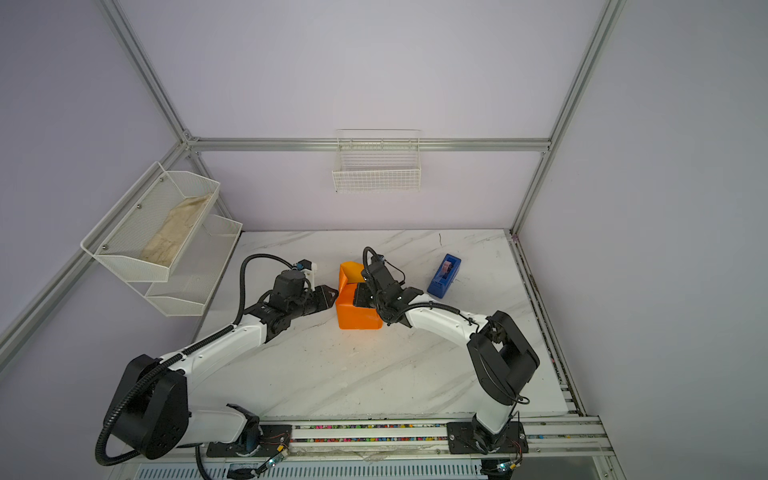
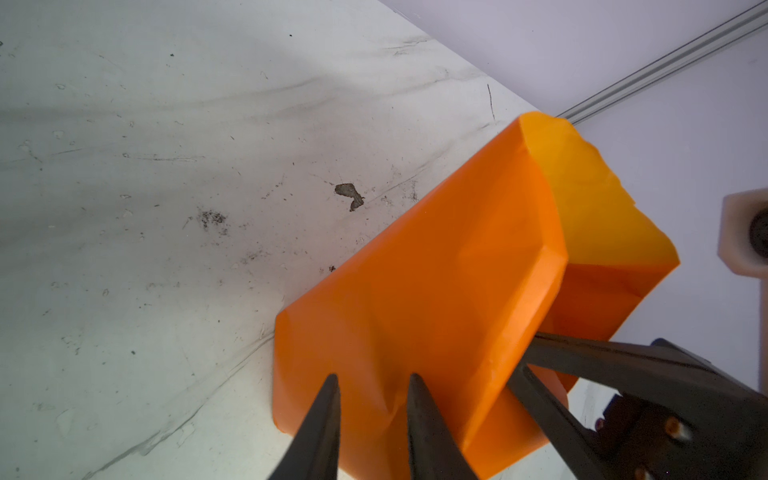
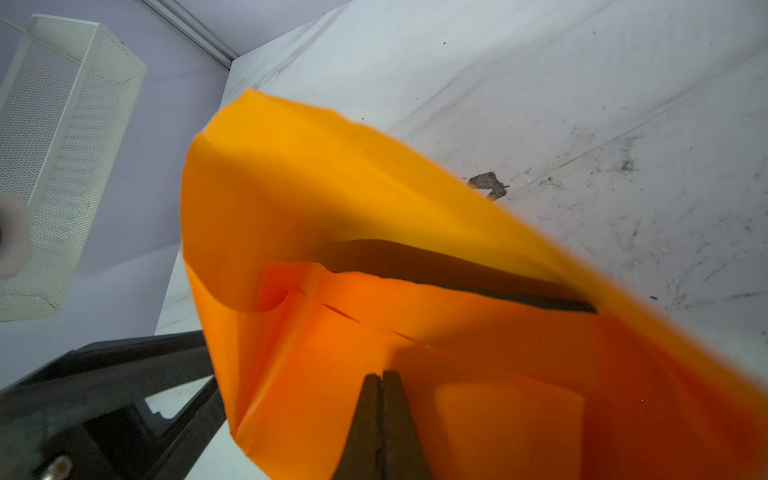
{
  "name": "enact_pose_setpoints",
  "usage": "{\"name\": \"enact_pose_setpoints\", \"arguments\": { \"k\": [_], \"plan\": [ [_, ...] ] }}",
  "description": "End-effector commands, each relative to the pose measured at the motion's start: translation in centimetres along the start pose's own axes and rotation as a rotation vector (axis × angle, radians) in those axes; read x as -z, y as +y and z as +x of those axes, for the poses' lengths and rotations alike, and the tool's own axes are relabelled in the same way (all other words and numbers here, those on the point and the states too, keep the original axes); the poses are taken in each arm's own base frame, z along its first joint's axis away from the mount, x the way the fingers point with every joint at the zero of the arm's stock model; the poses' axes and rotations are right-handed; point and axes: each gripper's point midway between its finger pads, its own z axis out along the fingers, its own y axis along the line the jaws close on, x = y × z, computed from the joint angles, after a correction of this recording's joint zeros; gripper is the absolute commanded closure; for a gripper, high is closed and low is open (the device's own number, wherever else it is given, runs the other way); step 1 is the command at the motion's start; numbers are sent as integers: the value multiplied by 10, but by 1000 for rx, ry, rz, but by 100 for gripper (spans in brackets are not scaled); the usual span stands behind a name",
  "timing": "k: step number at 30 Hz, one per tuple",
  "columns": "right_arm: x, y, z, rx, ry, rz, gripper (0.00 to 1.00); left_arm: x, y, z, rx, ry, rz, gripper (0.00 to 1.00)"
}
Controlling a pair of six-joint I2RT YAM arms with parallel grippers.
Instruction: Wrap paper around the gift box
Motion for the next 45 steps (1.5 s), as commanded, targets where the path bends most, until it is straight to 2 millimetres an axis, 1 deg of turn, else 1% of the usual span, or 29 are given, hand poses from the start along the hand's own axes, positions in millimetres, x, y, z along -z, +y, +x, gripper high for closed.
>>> {"name": "enact_pose_setpoints", "arguments": {
  "k": [1, 9, 21, 22, 27, 31, 34, 38, 41, 45],
  "plan": [
    [-7, -25, 25, -8, 69, 76, 100, 3, -26, -21, -10, -49, 69, 72],
    [-8, -25, 25, -8, 72, 77, 100, 0, -21, -8, -15, -6, 69, 70],
    [-2, -19, 18, -17, 54, 62, 100, -5, -11, 19, -62, 117, 50, 62],
    [-1, -18, 17, -18, 51, 59, 100, -11, -5, 27, -61, 148, 32, 62],
    [8, -13, 6, -46, 36, 26, 100, -14, 7, 39, -77, 193, -7, 62],
    [20, -1, -10, -73, 6, -46, 100, -14, 14, 43, -77, 204, -27, 62],
    [25, 12, -21, -93, -7, -141, 94, -14, 17, 45, -75, 208, -32, 61],
    [19, 24, -32, -101, 1, -233, 83, -15, 18, 47, -68, 212, -30, 61],
    [13, 30, -41, -98, 3, -279, 77, -15, 19, 48, -65, 214, -32, 61],
    [4, 37, -50, -81, 13, -329, 75, -15, 19, 48, -64, 212, -32, 61]
  ]
}}
